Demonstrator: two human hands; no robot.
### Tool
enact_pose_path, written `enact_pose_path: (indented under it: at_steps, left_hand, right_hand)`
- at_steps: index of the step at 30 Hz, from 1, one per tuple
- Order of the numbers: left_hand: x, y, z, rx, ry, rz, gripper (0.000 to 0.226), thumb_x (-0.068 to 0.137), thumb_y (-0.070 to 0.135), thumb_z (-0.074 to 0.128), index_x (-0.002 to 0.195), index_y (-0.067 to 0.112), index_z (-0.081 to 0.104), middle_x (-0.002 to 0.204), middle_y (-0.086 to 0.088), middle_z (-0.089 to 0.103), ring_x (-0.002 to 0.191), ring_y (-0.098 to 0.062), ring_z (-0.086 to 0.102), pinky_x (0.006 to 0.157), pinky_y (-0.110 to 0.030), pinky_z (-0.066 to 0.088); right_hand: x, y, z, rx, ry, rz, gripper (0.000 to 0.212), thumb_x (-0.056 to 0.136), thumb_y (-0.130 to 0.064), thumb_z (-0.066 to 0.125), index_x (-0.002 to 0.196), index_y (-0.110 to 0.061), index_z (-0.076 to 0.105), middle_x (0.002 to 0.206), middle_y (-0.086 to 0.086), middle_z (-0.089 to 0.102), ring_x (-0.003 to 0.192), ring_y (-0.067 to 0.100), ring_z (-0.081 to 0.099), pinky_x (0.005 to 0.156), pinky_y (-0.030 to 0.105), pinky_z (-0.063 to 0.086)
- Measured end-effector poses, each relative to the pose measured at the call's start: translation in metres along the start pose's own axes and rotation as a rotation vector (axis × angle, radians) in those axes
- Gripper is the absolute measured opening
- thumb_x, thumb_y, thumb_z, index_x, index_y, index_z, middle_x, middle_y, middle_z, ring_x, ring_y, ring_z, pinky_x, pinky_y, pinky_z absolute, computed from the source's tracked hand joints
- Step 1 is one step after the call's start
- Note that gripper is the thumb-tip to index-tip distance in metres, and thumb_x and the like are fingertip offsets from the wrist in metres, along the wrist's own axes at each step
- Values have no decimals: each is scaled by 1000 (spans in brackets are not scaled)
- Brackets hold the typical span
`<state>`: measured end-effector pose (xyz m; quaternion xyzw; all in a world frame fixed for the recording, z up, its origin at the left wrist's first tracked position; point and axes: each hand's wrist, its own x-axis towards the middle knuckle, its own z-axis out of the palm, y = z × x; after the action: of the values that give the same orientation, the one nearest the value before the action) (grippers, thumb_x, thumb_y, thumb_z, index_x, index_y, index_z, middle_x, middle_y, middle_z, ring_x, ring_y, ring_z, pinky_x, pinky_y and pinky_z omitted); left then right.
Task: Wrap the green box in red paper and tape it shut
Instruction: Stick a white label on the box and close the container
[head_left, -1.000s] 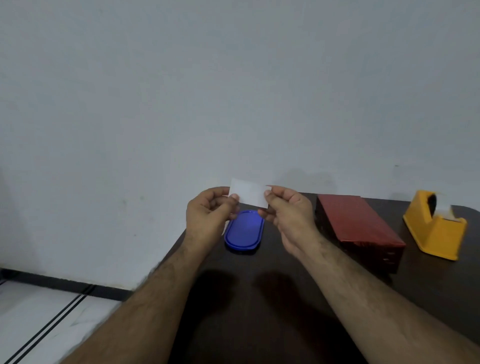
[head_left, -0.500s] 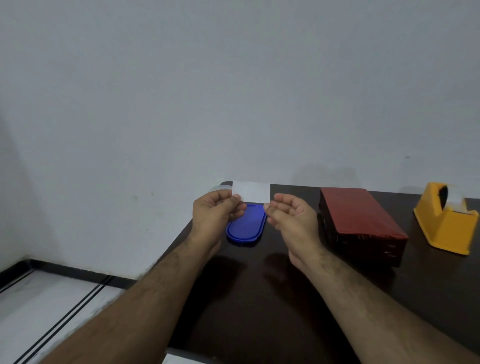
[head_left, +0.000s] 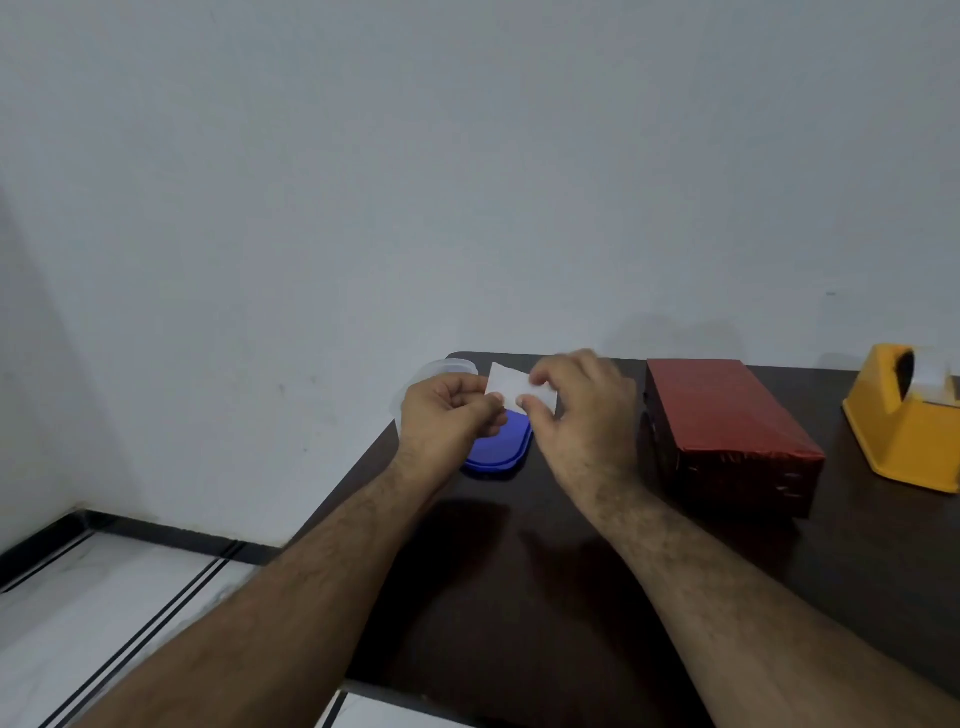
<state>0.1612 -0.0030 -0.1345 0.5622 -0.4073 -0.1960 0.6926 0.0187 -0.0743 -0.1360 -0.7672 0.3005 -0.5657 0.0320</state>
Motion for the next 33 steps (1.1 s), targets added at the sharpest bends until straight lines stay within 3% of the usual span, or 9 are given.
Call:
enact_pose_path:
  at_steps: [4,7,9,12,17,23,33]
  left_hand:
    - [-2,0,2,-42,-95,8,6,97,-4,70,102,-5,74,86,-16,80,81,-21,79,76,-29,64]
    - [-2,0,1,-74,-190,14,15,101,-4,64,106,2,77,97,-16,81,95,-23,80,87,-31,64]
    - [-3,0,0,-84,-248,0,24,103,-7,59,113,7,76,104,-14,81,103,-25,79,94,-34,63]
    - [-1,-1,0,-68,-269,8,26,104,-7,56,124,0,71,109,-18,80,105,-28,78,96,-36,62]
    - [0,-2,-1,-92,-200,-6,12,100,-6,64,103,1,72,93,-20,80,91,-29,79,81,-30,65]
    - [-1,1,-3,-98,-274,-28,16,100,1,67,112,-3,77,104,-22,80,103,-33,78,92,-37,64]
    - [3,-3,-3,-65,-263,-8,13,102,6,66,105,-1,76,101,-23,79,101,-33,78,88,-36,64]
  right_hand:
    - [-1,4,8,148,-151,47,5,87,-19,83,90,-22,81,85,-11,72,76,8,62,75,36,58]
    - [2,7,9,222,-182,144,9,90,-18,80,97,-21,84,91,-10,78,80,6,70,79,29,60]
    - [2,11,8,248,-193,190,13,91,-17,80,102,-21,85,92,-13,78,82,0,71,80,16,58]
    - [2,14,5,286,-217,240,14,89,-17,82,103,-21,85,90,-16,77,80,-8,69,73,2,50]
    - [0,12,2,308,-240,236,15,89,-17,84,104,-22,85,89,-17,77,80,-9,69,72,3,51]
    - [-1,13,1,245,-221,197,17,91,-17,82,107,-22,84,91,-14,77,78,-8,66,69,2,47]
    - [-2,9,-1,205,-224,157,14,91,-21,81,105,-23,84,86,-17,74,76,-9,64,70,5,46]
